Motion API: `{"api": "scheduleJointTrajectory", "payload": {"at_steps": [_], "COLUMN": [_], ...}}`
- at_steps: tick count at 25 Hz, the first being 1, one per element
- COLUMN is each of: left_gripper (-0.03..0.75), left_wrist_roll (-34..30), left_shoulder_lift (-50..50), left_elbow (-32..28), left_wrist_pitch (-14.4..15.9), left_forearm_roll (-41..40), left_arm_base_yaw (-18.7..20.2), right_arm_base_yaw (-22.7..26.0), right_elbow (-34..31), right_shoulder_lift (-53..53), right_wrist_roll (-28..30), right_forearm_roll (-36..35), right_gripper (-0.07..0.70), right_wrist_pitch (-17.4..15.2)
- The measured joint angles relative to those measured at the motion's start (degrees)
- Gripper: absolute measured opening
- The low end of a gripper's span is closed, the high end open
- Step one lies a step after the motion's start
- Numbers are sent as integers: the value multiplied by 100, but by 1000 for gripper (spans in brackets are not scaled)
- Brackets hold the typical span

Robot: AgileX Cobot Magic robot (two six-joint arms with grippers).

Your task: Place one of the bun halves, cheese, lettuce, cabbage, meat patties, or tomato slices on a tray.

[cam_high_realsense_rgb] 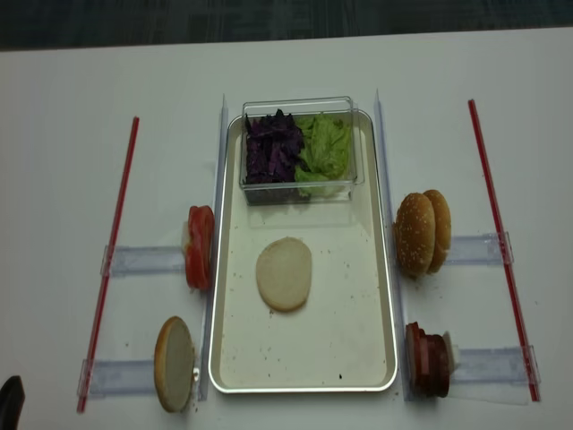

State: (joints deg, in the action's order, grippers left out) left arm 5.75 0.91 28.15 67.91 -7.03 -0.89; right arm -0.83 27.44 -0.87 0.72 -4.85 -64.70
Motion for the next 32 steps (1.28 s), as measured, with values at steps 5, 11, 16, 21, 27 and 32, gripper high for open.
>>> {"api": "scheduleJointTrajectory", "payload": {"at_steps": [5, 11, 16, 21, 27, 32], "left_gripper": [552, 553, 556, 577, 608, 615], "left_wrist_roll": [10, 10, 54, 61, 70, 70], "left_shoulder_lift": [0, 0, 0, 0, 0, 0], "left_elbow": [0, 0, 0, 0, 0, 0], "left_wrist_pitch": [4, 4, 4, 4, 4, 4], "left_forearm_roll": [-9, -9, -9, -9, -9, -9], "left_arm_base_yaw": [0, 0, 0, 0, 0, 0], "right_arm_base_yaw": [0, 0, 0, 0, 0, 0], "right_elbow": [0, 0, 0, 0, 0, 0], "right_shoulder_lift": [0, 0, 0, 0, 0, 0], "right_wrist_roll": [0, 0, 0, 0, 0, 0], "right_forearm_roll": [0, 0, 0, 0, 0, 0], "right_gripper": [483, 483, 483, 483, 483, 483], "right_wrist_pitch": [0, 0, 0, 0, 0, 0]}}
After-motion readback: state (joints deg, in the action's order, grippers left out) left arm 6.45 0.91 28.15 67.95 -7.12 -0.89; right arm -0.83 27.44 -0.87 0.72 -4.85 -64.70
